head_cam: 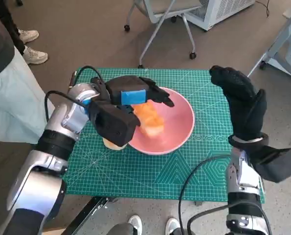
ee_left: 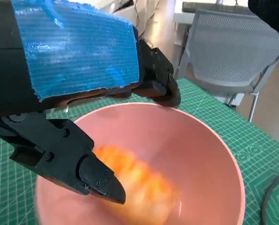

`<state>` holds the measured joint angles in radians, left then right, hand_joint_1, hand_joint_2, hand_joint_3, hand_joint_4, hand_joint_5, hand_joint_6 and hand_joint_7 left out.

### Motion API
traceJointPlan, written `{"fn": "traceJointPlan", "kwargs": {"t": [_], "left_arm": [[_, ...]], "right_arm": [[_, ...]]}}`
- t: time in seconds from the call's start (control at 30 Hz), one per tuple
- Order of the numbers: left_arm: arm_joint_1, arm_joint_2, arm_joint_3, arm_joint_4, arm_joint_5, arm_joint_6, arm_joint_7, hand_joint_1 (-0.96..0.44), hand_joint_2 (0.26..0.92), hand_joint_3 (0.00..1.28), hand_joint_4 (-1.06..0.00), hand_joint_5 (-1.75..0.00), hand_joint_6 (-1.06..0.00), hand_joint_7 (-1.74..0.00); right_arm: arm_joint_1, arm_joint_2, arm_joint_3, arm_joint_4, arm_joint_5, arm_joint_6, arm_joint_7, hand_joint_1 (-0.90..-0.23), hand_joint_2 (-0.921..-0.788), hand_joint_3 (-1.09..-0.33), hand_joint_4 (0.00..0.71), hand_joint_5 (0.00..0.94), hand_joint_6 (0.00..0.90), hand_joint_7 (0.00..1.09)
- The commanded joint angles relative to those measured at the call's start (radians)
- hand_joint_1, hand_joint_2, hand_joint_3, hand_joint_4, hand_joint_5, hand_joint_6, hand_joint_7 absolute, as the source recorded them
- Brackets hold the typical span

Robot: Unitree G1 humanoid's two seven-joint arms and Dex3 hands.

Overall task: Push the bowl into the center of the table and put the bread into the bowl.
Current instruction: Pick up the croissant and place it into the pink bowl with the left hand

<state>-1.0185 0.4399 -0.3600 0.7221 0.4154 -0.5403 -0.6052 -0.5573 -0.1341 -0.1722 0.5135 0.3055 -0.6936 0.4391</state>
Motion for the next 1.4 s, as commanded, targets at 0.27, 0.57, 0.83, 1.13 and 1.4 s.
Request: {"fn": "traceJointPlan", "kwargs": {"t": [0.27,0.57,0.83,1.13,1.4], "left_arm": [[0.174,0.153,0.133,-0.358,-0.108,0.123,-0.081,-0.21,0.734,0.00,0.00,0.00,-0.21,-0.01],[0.366,0.226,0.302,-0.507,-0.237,0.177,-0.037,-0.18,0.712,0.00,0.00,0.00,-0.20,0.00],[0.517,0.229,0.405,-0.541,-0.225,0.190,0.103,-0.26,0.714,0.00,0.00,0.00,-0.15,0.00],[0.644,0.221,0.459,-0.596,-0.233,0.322,0.169,-0.29,0.729,0.01,0.00,0.00,-0.11,0.00],[0.698,0.202,0.458,-0.604,-0.255,0.373,0.175,-0.29,0.746,0.01,0.00,0.00,-0.09,0.00]], "right_arm": [[0.017,0.010,0.010,0.013,-0.016,0.006,-0.007,-0.681,-0.921,-0.847,0.178,0.000,0.052,0.53],[0.021,0.010,0.018,0.003,-0.006,0.020,-0.002,-0.696,-0.921,-0.847,0.177,0.000,0.052,0.54],[0.015,0.007,0.022,0.005,-0.008,0.024,-0.001,-0.704,-0.921,-0.845,0.177,0.000,0.053,0.54],[0.002,0.004,0.026,0.022,-0.008,0.024,0.008,-0.703,-0.921,-0.847,0.177,0.000,0.051,0.54],[-0.007,0.000,0.025,0.033,-0.003,0.024,0.022,-0.697,-0.921,-0.849,0.176,0.000,0.049,0.54]]}}
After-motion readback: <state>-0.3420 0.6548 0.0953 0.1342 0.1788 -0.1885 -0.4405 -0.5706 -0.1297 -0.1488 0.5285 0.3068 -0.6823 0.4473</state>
